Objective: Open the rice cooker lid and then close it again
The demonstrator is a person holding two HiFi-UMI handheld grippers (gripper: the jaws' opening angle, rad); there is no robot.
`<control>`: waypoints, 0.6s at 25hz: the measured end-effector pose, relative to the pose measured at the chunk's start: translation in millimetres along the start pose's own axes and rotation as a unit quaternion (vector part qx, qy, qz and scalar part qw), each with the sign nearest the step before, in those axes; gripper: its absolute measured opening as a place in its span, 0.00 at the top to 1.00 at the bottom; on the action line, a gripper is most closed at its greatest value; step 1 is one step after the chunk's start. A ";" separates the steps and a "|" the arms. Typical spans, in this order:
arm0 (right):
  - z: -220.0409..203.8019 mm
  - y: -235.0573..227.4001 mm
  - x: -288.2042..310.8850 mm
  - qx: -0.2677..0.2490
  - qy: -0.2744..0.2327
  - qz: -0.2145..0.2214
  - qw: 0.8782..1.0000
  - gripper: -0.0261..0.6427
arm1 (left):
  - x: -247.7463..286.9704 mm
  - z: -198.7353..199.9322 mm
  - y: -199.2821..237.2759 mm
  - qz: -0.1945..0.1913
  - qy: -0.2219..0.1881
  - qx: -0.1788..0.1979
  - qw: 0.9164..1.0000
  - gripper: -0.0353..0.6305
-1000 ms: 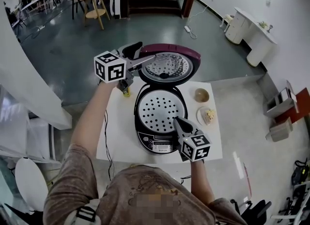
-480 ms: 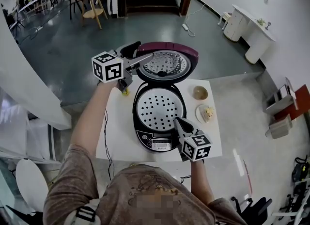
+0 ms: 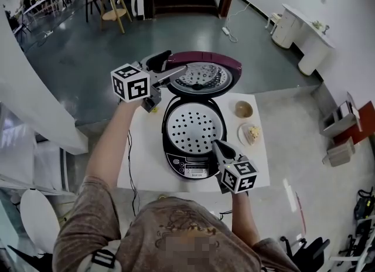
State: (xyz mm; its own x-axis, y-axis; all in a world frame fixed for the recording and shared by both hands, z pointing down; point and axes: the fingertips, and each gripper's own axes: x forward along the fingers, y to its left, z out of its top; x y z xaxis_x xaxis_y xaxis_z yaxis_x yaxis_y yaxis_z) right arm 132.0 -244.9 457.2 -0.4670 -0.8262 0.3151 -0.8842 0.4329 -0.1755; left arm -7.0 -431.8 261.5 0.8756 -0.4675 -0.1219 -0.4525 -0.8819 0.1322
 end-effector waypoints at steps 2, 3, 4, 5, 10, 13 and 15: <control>0.3 2.5 -1.1 0.000 -0.002 0.003 1.000 0.95 | -2.9 -1.0 -5.5 -0.001 0.000 0.002 1.000 0.38; 0.8 4.1 -2.0 0.000 -0.003 0.004 1.000 0.95 | -4.6 -1.4 -8.7 -0.002 0.000 0.002 1.000 0.38; 1.2 5.8 -2.9 0.000 -0.004 0.006 1.000 0.96 | -6.4 -1.7 -12.1 -0.003 -0.001 0.003 1.000 0.38; 1.3 7.5 -3.7 0.000 -0.004 0.007 1.000 0.95 | -8.5 -2.2 -15.4 -0.003 -0.001 0.004 1.000 0.38; -0.5 15.4 -6.7 -0.003 -0.003 0.014 1.000 0.95 | -18.4 -7.1 -31.3 -0.004 -0.002 0.010 1.000 0.37; -1.0 20.0 -9.2 -0.003 -0.005 0.018 1.000 0.95 | -24.7 -11.0 -41.0 -0.008 -0.006 0.004 1.000 0.38; -0.9 23.4 -10.6 -0.003 -0.005 0.022 1.000 0.95 | -29.3 -13.4 -47.1 -0.011 -0.007 0.002 1.000 0.38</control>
State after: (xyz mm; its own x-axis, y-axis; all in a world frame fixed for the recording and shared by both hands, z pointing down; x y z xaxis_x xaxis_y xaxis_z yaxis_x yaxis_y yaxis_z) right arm 116.2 -225.7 450.6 -0.5049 -0.8104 0.2972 -0.8631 0.4702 -0.1841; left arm -9.0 -375.7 272.0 0.8824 -0.4497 -0.1385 -0.4346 -0.8917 0.1261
